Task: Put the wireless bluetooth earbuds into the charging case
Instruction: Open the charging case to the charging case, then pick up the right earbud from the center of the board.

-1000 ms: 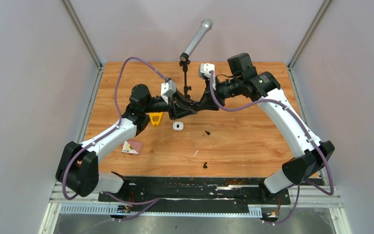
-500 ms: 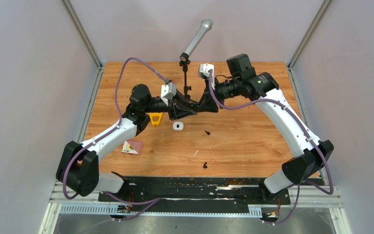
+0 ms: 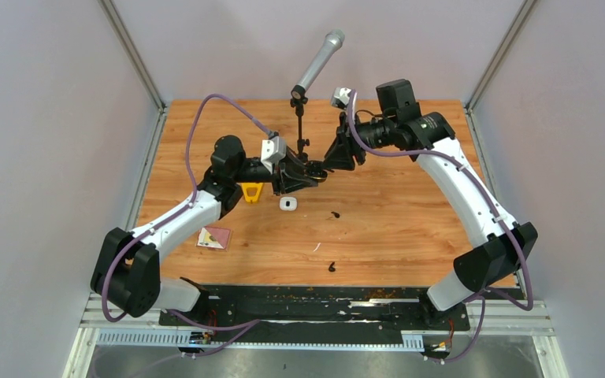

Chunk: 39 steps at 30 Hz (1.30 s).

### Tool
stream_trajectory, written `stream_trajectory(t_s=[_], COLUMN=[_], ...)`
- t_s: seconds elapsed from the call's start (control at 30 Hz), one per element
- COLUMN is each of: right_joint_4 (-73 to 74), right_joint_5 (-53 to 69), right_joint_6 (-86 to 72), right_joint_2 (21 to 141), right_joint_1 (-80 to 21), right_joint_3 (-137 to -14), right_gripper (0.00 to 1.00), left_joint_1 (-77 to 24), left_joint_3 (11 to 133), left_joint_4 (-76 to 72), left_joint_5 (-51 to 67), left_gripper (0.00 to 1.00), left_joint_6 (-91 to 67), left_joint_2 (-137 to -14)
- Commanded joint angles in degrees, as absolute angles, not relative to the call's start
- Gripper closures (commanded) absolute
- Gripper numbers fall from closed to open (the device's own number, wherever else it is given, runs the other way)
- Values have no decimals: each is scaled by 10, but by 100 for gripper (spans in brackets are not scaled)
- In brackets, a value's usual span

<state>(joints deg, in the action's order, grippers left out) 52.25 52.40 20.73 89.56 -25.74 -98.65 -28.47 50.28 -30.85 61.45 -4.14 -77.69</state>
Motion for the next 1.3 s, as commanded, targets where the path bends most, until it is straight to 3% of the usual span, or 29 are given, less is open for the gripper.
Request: stream_trajectory(t_s=[0.0,0.5,0.63,0.83,1.07,1.27], right_joint_4=[490,469,493,453,390,343], right_joint_5=[528,565,494,411,293,218], right_joint_6=[188,146,235,340,131,80], right_joint_2=[891,843,795,701,732,784], right_joint_1=[-249,-178,-156,-155,-171,-221], right_joint_3=[-1004,-1007,-937,-719,-620,-569], right_gripper=[63,61,56,58,60,58], left_joint_1=[-287,-282,-276,-259,-235,-225], left_joint_3=[510,492,489,465,428,407], left_joint_4=[-325,-352,-351,-348,-333,-320], left_joint_5=[626,582,574,559,533,520], left_gripper=[100,100,100,100,100,100], left_joint_6=[-35,-93,-105,-143,-171,-168], left_joint_2=[-773,-772,-766,-734,-683,-649])
